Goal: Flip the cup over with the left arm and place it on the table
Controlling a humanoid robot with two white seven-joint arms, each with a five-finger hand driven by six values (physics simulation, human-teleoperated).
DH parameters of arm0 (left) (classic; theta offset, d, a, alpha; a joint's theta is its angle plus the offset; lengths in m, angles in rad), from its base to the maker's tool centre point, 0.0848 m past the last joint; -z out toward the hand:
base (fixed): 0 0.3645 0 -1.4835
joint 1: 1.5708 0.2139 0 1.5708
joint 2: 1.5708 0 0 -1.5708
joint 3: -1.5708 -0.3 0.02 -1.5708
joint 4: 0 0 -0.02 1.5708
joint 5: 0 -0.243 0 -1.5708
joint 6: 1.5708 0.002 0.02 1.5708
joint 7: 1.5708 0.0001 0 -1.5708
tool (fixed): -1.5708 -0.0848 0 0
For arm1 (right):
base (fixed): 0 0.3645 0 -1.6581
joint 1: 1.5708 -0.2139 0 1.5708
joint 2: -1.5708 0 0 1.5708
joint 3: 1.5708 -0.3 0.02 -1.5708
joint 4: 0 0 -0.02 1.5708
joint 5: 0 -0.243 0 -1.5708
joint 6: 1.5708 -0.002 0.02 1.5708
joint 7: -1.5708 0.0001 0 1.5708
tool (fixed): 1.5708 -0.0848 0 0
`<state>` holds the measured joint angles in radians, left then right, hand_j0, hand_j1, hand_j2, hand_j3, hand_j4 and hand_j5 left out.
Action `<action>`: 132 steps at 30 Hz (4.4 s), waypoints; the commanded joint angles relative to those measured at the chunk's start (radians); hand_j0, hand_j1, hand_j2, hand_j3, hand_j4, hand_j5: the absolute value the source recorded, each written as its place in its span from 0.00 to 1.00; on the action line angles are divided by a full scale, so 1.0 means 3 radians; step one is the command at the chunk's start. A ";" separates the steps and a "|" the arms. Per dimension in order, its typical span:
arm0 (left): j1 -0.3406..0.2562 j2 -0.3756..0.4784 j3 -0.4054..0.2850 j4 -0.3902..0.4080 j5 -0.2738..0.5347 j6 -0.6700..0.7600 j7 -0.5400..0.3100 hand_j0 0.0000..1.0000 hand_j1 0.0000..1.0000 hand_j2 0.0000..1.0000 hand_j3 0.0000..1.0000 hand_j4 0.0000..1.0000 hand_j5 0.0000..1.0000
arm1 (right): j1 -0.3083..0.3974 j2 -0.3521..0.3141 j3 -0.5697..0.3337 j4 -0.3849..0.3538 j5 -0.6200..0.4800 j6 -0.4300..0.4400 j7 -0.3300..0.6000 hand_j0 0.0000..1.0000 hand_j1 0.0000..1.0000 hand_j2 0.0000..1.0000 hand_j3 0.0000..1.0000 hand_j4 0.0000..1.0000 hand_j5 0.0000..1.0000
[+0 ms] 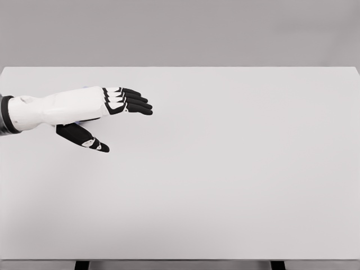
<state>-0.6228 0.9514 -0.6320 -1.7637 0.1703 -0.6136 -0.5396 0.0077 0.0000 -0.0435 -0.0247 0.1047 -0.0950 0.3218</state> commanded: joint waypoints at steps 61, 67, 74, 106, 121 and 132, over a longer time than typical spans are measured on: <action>0.0153 0.0122 -0.0138 0.0004 0.0859 0.3564 0.1349 0.97 0.97 0.97 0.97 0.97 0.97 | 0.0000 0.0000 0.0002 0.0011 -0.0001 0.0005 0.0001 1.00 1.00 1.00 1.00 1.00 1.00; 0.0138 -0.0001 -0.0230 0.0019 0.0552 0.3743 0.1364 0.96 0.96 0.96 0.96 0.96 0.96 | 0.0000 0.0000 0.0002 0.0011 -0.0001 0.0005 0.0001 1.00 1.00 1.00 1.00 1.00 1.00; 0.0046 -0.0211 -0.0347 0.0122 0.0251 0.3906 0.1364 0.96 0.96 0.96 0.96 0.96 0.96 | 0.0000 0.0000 0.0002 0.0011 -0.0001 0.0005 0.0001 1.00 1.00 1.00 1.00 1.00 1.00; -0.0158 -0.0650 -0.0353 0.0883 0.0036 0.4050 0.1415 0.94 0.94 0.94 0.94 0.94 0.94 | 0.0000 0.0000 0.0002 0.0011 -0.0001 0.0005 0.0001 1.00 1.00 1.00 1.00 1.00 1.00; -0.0179 -0.0870 -0.0450 0.1124 -0.0107 0.4039 0.1415 0.94 0.94 0.94 0.94 0.94 0.94 | 0.0000 0.0000 0.0002 0.0011 -0.0001 0.0005 0.0001 1.00 1.00 1.00 1.00 1.00 1.00; -0.0174 -0.0896 -0.0450 0.1129 -0.0107 0.4050 0.1415 0.93 0.93 0.93 0.93 0.93 0.93 | 0.0000 0.0000 0.0002 0.0011 -0.0001 0.0005 0.0001 1.00 1.00 1.00 1.00 1.00 1.00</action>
<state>-0.6750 0.6822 -0.7672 -1.4252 0.1421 0.6006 -0.1152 0.0077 0.0000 -0.0429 -0.0214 0.1045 -0.0934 0.3218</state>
